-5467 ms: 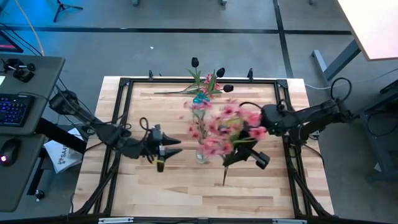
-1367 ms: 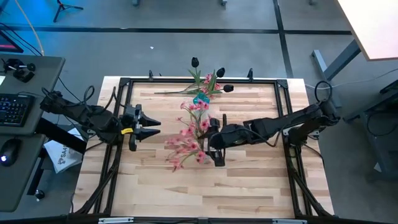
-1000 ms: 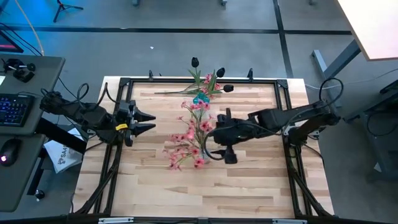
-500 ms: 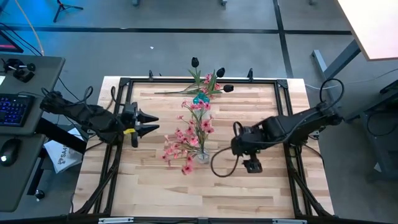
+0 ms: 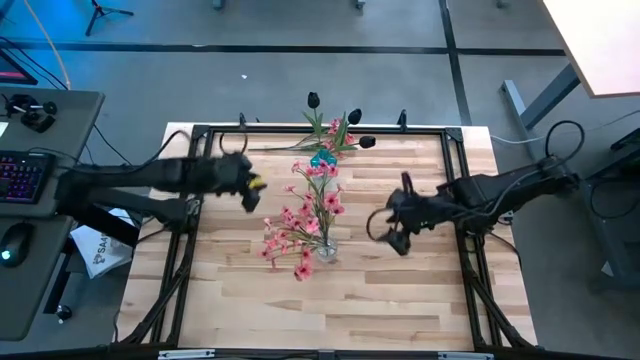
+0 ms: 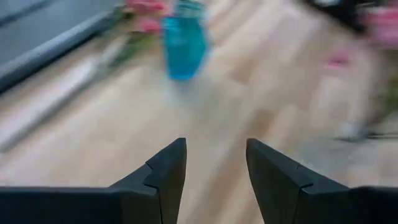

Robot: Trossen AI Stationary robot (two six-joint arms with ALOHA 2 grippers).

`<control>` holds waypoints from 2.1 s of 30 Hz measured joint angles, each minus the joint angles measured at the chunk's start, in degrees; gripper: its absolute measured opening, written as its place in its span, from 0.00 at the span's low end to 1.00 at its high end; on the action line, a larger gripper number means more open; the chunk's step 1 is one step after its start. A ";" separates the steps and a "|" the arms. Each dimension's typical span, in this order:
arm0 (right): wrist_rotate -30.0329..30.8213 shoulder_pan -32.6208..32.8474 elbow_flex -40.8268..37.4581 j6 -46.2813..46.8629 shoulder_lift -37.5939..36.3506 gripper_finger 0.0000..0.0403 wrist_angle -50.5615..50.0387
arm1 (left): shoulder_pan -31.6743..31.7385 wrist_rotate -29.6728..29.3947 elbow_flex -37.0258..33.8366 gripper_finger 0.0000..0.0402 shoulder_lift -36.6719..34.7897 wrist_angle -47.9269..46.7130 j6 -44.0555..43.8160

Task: Sort flowers into vase by color
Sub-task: Put the pink flower into the transparent vase

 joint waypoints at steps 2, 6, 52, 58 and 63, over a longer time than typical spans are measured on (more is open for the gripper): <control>2.68 -1.45 -0.10 1.30 -0.85 0.77 1.27 | 7.55 2.77 0.00 0.38 1.68 0.60 5.65; 4.45 -4.11 0.36 -0.14 -1.03 0.77 2.84 | 21.76 14.46 0.00 0.38 6.68 5.38 15.83; 12.40 -14.35 0.51 11.61 -0.77 0.77 24.77 | 44.12 23.32 22.29 0.38 62.32 4.69 52.02; 12.42 -14.35 0.51 11.40 -0.77 0.77 25.14 | 44.08 23.14 22.21 0.21 61.29 2.92 53.43; 12.23 -14.31 0.51 9.70 -0.77 0.77 25.14 | 44.03 22.55 21.84 0.03 59.34 -0.16 53.72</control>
